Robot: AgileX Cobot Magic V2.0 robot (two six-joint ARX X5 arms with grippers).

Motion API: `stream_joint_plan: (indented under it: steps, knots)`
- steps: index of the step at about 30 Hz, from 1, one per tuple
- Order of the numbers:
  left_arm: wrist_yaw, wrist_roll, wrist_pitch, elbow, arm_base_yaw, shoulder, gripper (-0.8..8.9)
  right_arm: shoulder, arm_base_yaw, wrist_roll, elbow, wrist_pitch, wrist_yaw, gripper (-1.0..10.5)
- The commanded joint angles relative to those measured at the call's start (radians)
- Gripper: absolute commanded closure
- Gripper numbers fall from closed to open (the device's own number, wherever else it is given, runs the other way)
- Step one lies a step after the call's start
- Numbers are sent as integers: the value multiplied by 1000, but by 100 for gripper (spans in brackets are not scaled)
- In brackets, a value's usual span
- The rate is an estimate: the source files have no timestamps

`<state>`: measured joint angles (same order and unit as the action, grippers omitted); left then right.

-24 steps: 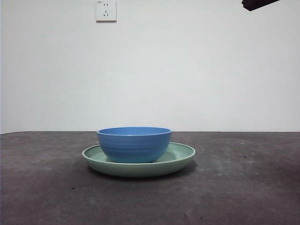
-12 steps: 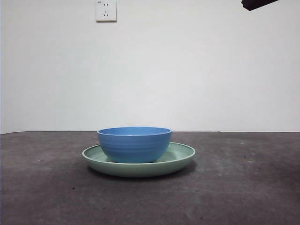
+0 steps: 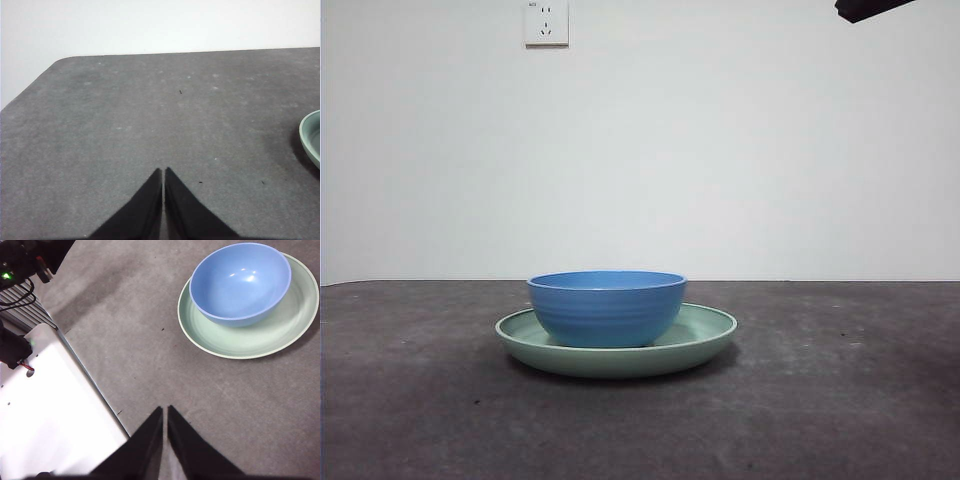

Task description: Pick up the blue bowl, put it on the green plate, put it on desk

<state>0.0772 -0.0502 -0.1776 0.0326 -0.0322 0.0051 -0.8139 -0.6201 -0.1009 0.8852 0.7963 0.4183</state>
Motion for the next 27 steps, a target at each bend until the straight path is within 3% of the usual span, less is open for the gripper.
stream_joint_plan:
  steps: [1,6,10,18,22,27]
  knots:
    - [0,8,-8,-21,-2,-2,804,-8,-6,9,4,-10,0,938]
    - [0,8,-8,-21,-2,-2,804,50,89,51,4,-10,3,938]
    - [0,8,-8,-21,-2,-2,804,138,261,61,-1,-54,-1,938]
    - [0,8,-8,-21,-2,-2,804,379,563,141,-195,-384,-12,938]
    - [0,8,-8,-21,-2,-2,804,502,629,141,-372,-552,-90,938]
    - [0,8,-8,-21,-2,-2,804,635,639,130,-566,-674,-221,938]
